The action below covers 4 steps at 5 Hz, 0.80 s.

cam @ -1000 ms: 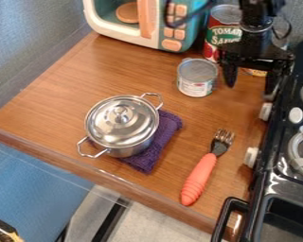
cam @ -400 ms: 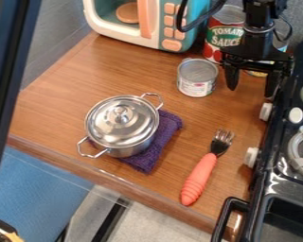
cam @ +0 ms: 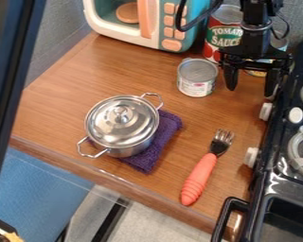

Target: Move the can to the left side of the table

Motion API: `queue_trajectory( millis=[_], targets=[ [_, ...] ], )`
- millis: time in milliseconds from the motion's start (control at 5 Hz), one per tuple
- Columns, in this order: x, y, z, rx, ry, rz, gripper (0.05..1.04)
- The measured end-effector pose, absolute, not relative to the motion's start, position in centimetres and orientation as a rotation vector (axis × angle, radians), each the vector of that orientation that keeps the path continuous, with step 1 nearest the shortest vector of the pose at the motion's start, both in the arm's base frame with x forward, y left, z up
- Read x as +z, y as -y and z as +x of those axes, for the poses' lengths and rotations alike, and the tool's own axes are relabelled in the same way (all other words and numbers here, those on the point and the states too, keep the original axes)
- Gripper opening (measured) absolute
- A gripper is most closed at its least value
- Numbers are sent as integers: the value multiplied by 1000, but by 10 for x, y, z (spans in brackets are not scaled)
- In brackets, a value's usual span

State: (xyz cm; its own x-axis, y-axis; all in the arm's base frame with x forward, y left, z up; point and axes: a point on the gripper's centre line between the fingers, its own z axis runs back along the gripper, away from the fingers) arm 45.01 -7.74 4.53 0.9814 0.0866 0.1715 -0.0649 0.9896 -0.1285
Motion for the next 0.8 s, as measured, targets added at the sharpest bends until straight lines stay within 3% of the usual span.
queue_trajectory(
  millis=[200,400,800],
  targets=[
    [62,42,470,165,250,-137,1000],
    [64,-4,469,258,232,-139,1003],
    [66,-22,466,301,212,-177,1001]
  ],
)
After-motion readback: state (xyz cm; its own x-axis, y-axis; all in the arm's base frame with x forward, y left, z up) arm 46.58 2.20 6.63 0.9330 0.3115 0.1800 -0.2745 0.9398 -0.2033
